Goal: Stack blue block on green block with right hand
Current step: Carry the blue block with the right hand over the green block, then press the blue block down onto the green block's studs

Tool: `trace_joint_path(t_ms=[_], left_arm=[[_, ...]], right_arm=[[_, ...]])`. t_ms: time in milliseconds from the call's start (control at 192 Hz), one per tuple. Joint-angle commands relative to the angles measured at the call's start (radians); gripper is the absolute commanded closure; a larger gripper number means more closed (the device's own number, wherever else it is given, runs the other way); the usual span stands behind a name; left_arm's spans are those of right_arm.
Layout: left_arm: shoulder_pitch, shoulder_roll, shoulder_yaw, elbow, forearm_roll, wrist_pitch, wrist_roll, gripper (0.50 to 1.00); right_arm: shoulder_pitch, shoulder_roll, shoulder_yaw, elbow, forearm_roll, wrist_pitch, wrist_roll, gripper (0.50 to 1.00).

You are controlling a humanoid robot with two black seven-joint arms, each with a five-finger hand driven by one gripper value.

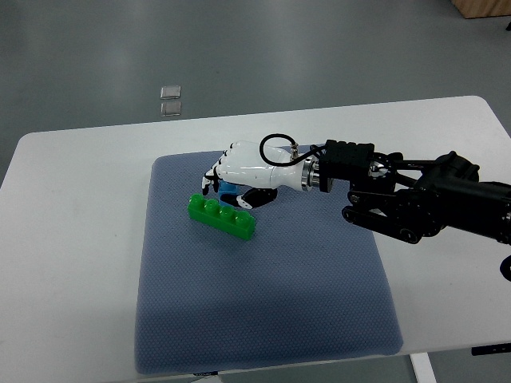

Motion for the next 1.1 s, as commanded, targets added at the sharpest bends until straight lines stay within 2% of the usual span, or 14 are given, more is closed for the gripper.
trace_joint_path(t_ms=[0,679,1096], left_arm=[[0.0,0.0,0.0,0.0,0.0,0.0,0.0,0.5],[0.0,0.0,0.0,0.001,0.0,0.0,0.001,0.5],[0.0,0.0,0.0,0.0,0.0,0.0,0.001,0.5]], right_arm=[[0.001,0.003,-0.006,0.0,-0.008,-0.011,0.002,0.985],[-0.025,0.032,-0.017,-0.034,-0.045,-0.062,0.007,0.985],[-0.035,0.054,-0.02,-0.034,-0.045,-0.062,0.007,0.985]])
